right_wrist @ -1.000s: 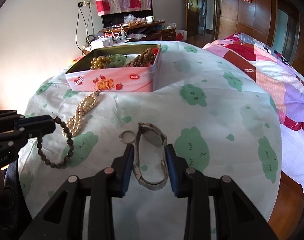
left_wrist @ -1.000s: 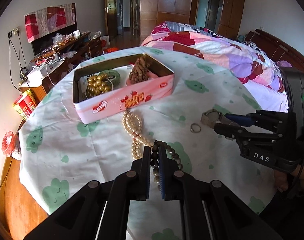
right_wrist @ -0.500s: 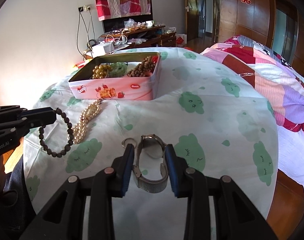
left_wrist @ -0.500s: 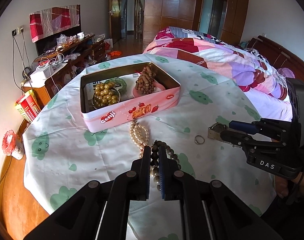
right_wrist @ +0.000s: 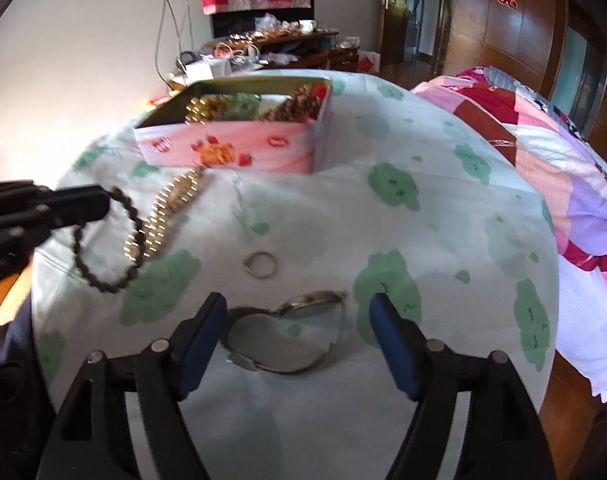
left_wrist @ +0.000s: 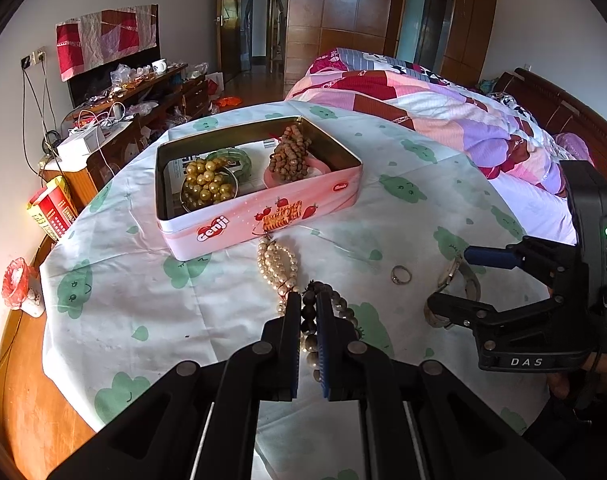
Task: Organize jewelry
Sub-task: 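Close the left tool on the dark bead bracelet while the right tool grasps the silver watch, then lift the watch by its band with the right tool while the left tool holds the dark beads, then carry both items into the tin and open both tools to release them, then close the left tool on the pearl necklace while the right tool reaches the silver ring, then close the right tool on the silver ring while the left tool lifts the pearls, then carry the pearl necklace and the ring over the pink tin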
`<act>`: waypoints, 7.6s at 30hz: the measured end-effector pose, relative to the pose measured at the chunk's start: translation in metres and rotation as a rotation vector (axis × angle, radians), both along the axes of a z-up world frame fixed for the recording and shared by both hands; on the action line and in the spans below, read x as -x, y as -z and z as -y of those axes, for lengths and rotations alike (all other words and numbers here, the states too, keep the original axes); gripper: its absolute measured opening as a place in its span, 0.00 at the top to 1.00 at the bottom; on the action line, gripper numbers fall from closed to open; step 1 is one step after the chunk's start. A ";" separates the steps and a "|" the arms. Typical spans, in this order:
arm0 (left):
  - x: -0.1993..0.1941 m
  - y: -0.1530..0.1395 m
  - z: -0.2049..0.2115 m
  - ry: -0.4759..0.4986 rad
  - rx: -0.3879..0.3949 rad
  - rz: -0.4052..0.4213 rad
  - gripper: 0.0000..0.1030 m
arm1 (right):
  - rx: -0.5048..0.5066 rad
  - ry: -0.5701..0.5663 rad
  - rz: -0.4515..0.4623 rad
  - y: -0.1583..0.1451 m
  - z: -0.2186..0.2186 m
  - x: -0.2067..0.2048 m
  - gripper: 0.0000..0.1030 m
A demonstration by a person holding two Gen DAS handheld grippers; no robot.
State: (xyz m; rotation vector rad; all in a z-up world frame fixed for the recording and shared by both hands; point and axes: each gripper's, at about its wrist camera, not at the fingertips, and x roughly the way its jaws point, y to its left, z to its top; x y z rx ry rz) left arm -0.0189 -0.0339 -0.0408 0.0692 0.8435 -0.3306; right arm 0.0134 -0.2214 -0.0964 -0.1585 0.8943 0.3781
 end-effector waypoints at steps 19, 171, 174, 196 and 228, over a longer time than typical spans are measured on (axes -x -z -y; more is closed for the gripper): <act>-0.005 0.005 0.001 -0.005 0.008 -0.014 0.94 | -0.119 -0.062 -0.067 0.006 -0.007 -0.005 0.83; -0.037 0.034 -0.020 -0.138 -0.028 -0.057 0.99 | 0.004 -0.101 0.013 0.010 -0.045 -0.016 0.84; -0.036 0.035 -0.021 -0.143 -0.021 -0.058 0.99 | 0.010 -0.117 0.015 0.010 -0.048 -0.017 0.69; -0.042 0.034 -0.024 -0.115 -0.017 -0.080 0.95 | 0.008 -0.137 0.042 0.002 -0.049 -0.014 0.78; -0.098 -0.063 -0.033 -0.127 -0.015 0.164 0.95 | -0.019 -0.151 0.232 -0.077 -0.061 -0.071 0.78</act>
